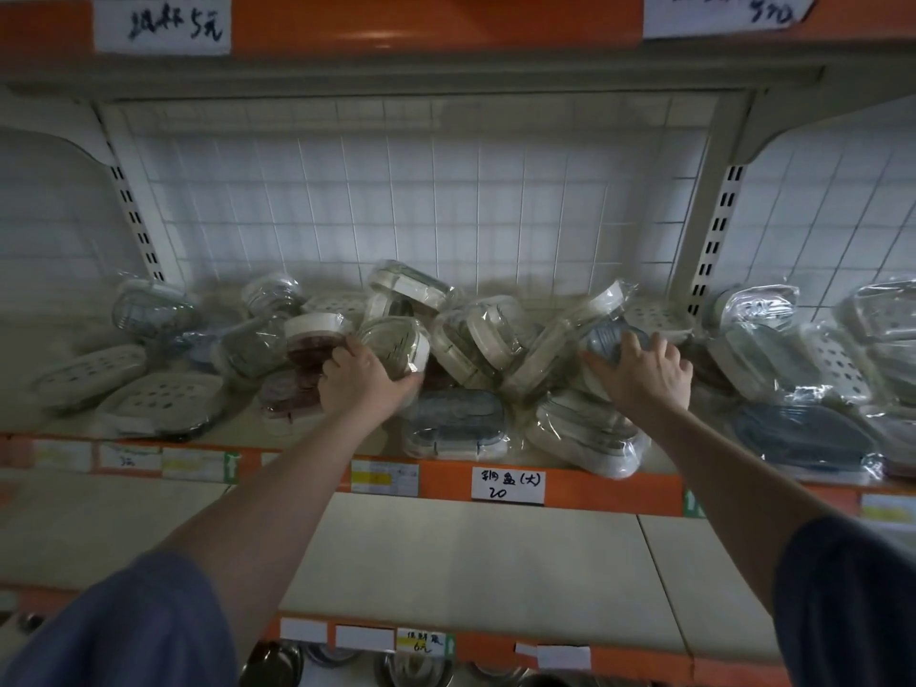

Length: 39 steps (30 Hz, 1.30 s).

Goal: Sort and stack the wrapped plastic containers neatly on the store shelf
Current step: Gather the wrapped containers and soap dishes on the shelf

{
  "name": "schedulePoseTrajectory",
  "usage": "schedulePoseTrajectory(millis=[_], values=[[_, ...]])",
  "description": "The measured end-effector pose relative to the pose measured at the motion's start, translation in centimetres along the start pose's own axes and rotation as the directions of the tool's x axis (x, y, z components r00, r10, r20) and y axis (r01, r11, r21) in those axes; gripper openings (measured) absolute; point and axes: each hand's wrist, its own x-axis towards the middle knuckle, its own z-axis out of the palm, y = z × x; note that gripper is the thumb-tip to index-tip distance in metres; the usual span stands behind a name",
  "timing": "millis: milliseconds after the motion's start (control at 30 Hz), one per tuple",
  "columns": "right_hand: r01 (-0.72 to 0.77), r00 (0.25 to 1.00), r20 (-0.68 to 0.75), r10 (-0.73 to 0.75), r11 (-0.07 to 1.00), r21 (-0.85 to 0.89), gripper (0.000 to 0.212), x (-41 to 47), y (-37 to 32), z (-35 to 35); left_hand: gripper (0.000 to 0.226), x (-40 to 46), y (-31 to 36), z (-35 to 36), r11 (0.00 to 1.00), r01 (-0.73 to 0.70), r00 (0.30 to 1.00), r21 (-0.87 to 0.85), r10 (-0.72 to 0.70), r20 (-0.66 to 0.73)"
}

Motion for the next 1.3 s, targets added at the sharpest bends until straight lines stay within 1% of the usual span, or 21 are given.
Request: schedulePoseTrajectory(millis=[133, 400, 733, 900, 1100, 1300], values=[[0.039, 0.999, -0.012, -0.038, 0.999, 0.031, 0.063, -0.2, -0.1, -0.6, 0.105, -0.7, 0.0, -0.4, 0.999, -0.032, 0.999, -0.002, 0.032, -0.016], [0.173, 0.985, -0.036, -0.17, 0.98, 0.101, 0.05, -0.3, -0.6, -1.6, 0.09, -1.6, 0.0, -1.4, 0.998, -0.052, 0.996, 0.035, 0.054, -0.074], [0.242, 0.969, 0.008, -0.248, 0.95, 0.197, 0.048, -0.5, -2.0, -2.9, 0.08, -2.8, -1.5, -2.9, 1.0, -0.002, 0.989, 0.012, 0.003, -0.146], [0.302, 0.951, 0.012, -0.31, 0.934, 0.191, 0.046, -0.9, -2.5, -2.6, 0.085, -3.4, -1.9, -2.8, 0.999, 0.034, 0.988, 0.007, -0.033, -0.15], [0.324, 0.943, 0.009, -0.334, 0.922, 0.212, 0.047, -1.6, -3.5, -2.1, 0.086, -4.1, -3.1, -2.6, 0.999, 0.053, 0.987, -0.006, -0.054, -0.15], [0.326, 0.941, 0.022, -0.337, 0.923, 0.204, 0.046, -2.2, -7.2, -2.2, 0.075, -3.4, -6.5, -3.6, 0.998, 0.069, 0.98, -0.014, -0.071, -0.188]])
